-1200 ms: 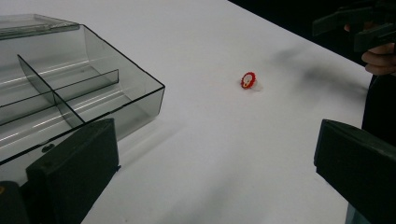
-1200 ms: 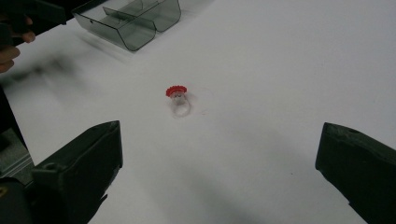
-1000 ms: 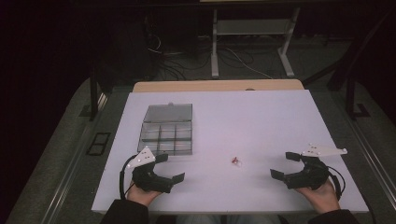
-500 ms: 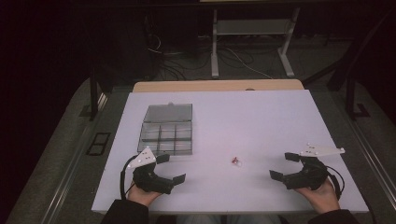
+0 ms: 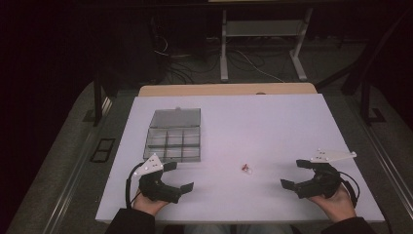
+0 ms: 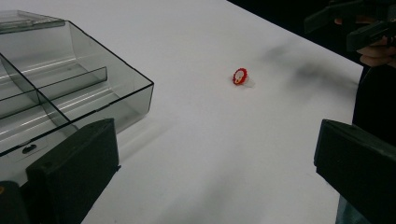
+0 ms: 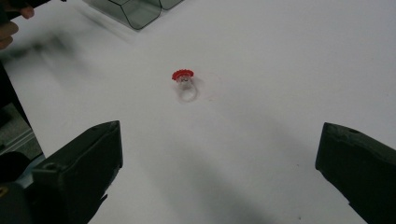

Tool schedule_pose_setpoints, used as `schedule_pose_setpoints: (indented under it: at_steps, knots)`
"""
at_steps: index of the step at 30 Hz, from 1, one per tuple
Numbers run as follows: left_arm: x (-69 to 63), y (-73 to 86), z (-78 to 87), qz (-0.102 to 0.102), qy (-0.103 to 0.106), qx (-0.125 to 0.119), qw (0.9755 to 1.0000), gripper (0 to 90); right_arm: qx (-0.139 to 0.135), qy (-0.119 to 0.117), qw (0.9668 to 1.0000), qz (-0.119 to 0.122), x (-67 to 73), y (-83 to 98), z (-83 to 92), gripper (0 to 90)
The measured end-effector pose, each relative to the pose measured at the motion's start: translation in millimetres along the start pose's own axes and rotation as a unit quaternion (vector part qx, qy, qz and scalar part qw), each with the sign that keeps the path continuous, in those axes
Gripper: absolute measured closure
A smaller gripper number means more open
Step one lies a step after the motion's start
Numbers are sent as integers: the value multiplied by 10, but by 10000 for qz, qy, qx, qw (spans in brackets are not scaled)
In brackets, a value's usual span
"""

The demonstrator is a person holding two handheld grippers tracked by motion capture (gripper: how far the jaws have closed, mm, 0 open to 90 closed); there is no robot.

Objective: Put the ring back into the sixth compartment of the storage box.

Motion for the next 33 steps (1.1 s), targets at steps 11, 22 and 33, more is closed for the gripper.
schedule_pose_setpoints:
  at_steps: [11,22,33]
  knots:
    - [3,4,4,4,-20,-11,10000,0,160,-66,9995,253,39,-93,-15,8]
    - [4,5,4,0,-21,-6,10000,0,339,-215,9982,452,107,-246,-82,8]
    - [2,4,6,1,-24,-15,10000,0,478,-351,9960,673,203,-412,-199,8]
Point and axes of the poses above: each handheld gripper's, and its own axes: z roughly backward along the jaws, y roughly out of its underside, x roughly to its left, the point moved 2 cm from there along -z, roughly forward along the jaws, and after that the axes turned 15 degrees about y, right-handed, at the moved point
